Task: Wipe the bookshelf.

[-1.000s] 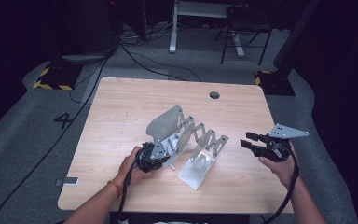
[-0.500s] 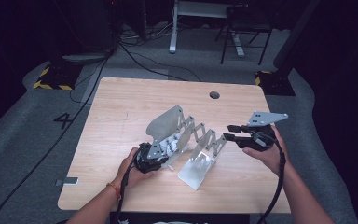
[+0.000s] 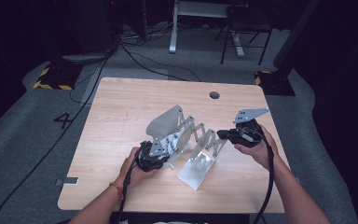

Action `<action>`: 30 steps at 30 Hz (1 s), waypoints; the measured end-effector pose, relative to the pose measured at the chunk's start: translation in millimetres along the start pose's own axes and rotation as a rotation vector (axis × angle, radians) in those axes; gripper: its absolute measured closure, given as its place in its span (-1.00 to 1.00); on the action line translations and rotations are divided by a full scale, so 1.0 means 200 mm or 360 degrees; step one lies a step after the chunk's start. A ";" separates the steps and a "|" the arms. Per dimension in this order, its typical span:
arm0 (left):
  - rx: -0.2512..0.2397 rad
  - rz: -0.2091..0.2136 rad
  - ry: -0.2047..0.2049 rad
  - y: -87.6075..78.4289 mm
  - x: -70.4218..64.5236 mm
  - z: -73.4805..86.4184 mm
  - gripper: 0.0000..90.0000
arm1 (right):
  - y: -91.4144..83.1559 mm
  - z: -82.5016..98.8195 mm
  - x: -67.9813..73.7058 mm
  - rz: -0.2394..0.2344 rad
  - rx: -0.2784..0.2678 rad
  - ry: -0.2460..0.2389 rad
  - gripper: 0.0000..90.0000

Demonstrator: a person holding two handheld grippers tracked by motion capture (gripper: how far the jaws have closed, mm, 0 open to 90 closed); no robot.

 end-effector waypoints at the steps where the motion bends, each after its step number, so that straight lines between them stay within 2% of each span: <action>1: 0.0009 -0.0006 0.0012 0.00 0.00 0.00 0.61 | 0.00 0.00 0.00 -0.0007 -0.0007 0.0011 0.99; 3: 0.0010 -0.0011 0.0014 0.00 0.01 0.00 0.68 | 0.00 0.00 0.00 -0.0012 -0.0021 0.0036 0.99; 5: 0.0001 -0.0036 0.0035 -0.02 0.01 0.00 0.72 | 0.00 0.00 0.02 -0.0006 -0.0024 0.0031 0.99; 9: -0.0243 -0.0043 0.0068 -0.18 -0.02 -0.06 0.76 | 0.00 0.00 0.04 -0.0002 -0.0040 0.0001 0.99; 12: -0.0400 -0.0012 0.0068 -0.30 -0.04 -0.09 0.76 | 0.00 0.01 0.04 -0.0007 -0.0063 0.0005 0.99; 13: -0.0462 -0.0007 0.0087 -0.35 -0.06 -0.11 0.76 | 0.00 0.01 0.04 -0.0005 -0.0064 0.0004 0.99; 19: -0.0709 0.0048 0.0149 -0.55 -0.15 -0.21 0.76 | 0.01 0.00 0.05 0.0024 -0.0055 0.0002 1.00; 21: -0.0777 0.0107 0.0164 -0.59 -0.19 -0.24 0.76 | 0.01 -0.01 0.05 0.0026 -0.0056 0.0000 1.00; 23: -0.0814 0.0154 0.0206 -0.61 -0.23 -0.27 0.76 | 0.01 -0.01 0.05 0.0027 -0.0058 -0.0004 1.00; 25: -0.0809 0.0183 0.0252 -0.60 -0.26 -0.31 0.76 | 0.01 -0.01 0.06 0.0033 -0.0052 -0.0008 1.00; 28: -0.0765 0.0213 0.0229 -0.54 -0.26 -0.34 0.76 | 0.02 -0.02 0.07 0.0033 -0.0041 -0.0021 1.00; 30: -0.0703 0.0214 0.0205 -0.47 -0.24 -0.33 0.76 | 0.02 -0.03 0.07 0.0032 -0.0041 -0.0025 1.00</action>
Point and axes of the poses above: each handheld gripper's, and its own axes: y roughly forward along the jaws, z roughly out of its underside, x roughly to its left, the point moved 7 cm from there along y, roughly forward along the jaws, and after that the axes turned 15 degrees about x, right-handed, at the moved point
